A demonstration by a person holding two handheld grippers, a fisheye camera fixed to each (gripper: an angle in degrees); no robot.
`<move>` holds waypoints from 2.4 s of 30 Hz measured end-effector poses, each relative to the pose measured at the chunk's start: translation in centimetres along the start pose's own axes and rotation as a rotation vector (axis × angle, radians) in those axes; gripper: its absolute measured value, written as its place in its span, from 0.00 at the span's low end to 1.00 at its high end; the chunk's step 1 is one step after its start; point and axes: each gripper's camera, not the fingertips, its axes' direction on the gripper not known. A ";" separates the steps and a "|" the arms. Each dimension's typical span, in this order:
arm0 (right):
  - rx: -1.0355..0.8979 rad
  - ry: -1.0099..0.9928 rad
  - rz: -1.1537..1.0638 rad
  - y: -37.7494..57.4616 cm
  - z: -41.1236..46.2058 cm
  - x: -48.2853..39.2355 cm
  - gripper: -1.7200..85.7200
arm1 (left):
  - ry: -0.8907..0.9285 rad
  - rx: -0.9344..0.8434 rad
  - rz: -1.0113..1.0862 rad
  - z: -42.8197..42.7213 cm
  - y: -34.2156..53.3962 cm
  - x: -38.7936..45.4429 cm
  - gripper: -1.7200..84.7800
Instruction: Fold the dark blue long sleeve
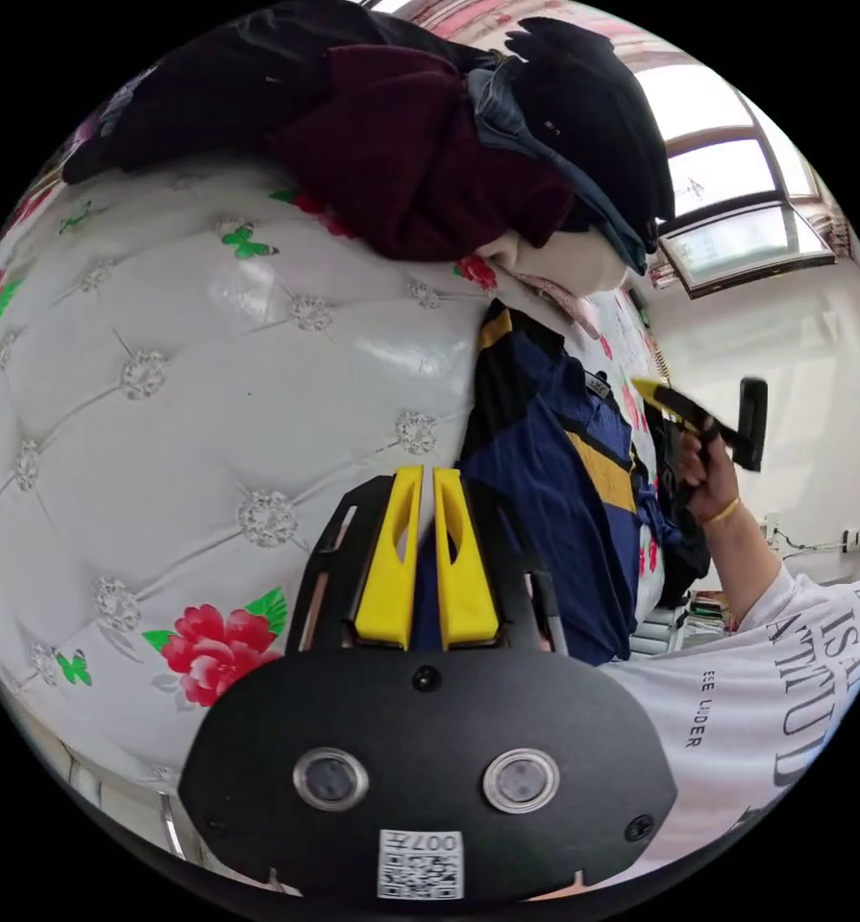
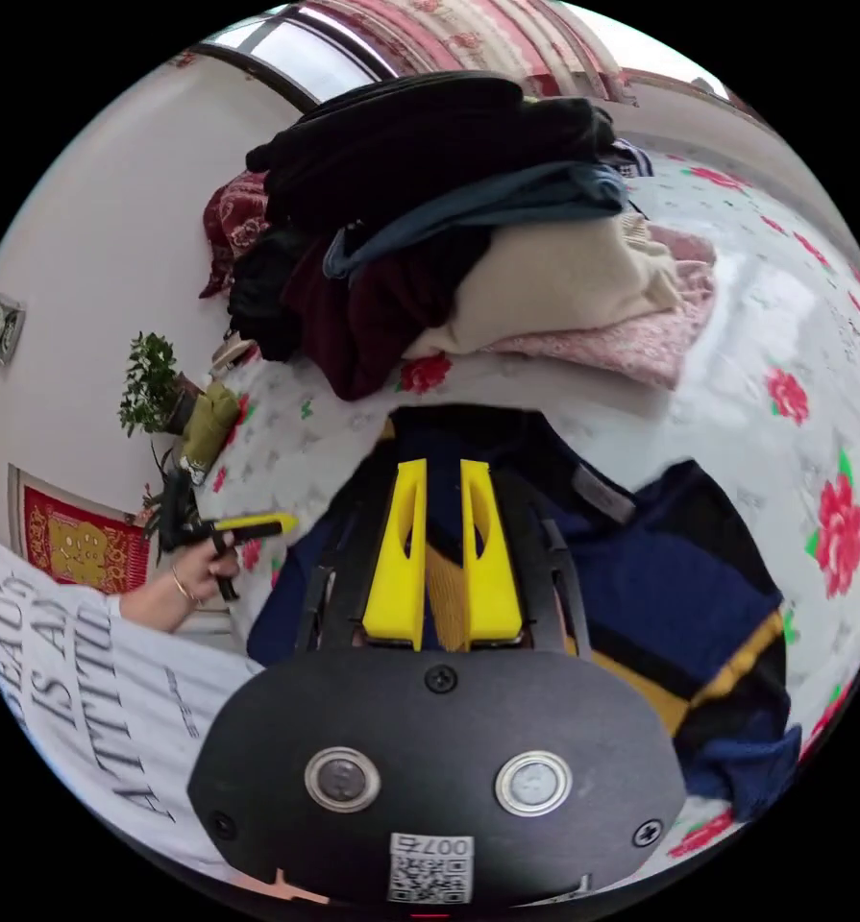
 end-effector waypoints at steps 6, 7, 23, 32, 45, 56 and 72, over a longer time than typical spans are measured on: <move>-0.205 0.256 0.137 18.2 -7.5 4.1 0.08 | -0.092 -0.008 0.134 -1.9 1.5 3.1 0.06; -0.227 0.266 0.163 20.0 -8.0 4.4 0.08 | -0.103 -0.021 0.165 -1.8 1.9 4.2 0.06; -0.139 0.129 0.496 38.1 -18.1 13.5 0.06 | -0.329 -0.235 0.393 3.1 7.6 16.7 0.02; 0.439 0.288 1.012 46.5 -36.6 32.6 0.10 | -0.323 -0.204 0.234 -0.3 9.6 18.7 0.01; 0.547 0.330 1.294 52.6 -45.2 46.5 0.06 | -0.309 -0.226 0.047 -2.9 14.1 22.7 0.01; 1.008 0.225 0.552 43.5 -62.2 27.9 0.02 | -0.272 -0.139 0.102 -7.2 18.0 25.5 0.01; 0.719 -0.070 -0.123 26.1 -55.2 -5.9 0.02 | -0.167 0.071 -0.003 -18.9 30.0 21.1 0.01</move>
